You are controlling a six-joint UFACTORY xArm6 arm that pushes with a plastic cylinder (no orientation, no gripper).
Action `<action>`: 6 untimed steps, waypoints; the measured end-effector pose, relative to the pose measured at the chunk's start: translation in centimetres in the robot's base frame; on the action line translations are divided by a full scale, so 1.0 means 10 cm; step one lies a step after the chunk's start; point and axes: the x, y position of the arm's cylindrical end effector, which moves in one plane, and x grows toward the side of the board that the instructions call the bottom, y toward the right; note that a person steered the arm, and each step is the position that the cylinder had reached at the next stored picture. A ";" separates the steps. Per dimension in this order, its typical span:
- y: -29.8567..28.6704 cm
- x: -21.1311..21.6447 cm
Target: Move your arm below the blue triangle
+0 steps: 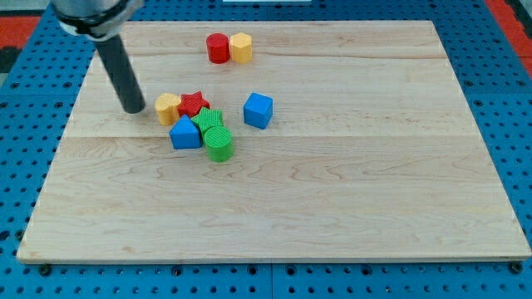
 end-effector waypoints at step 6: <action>0.80 0.77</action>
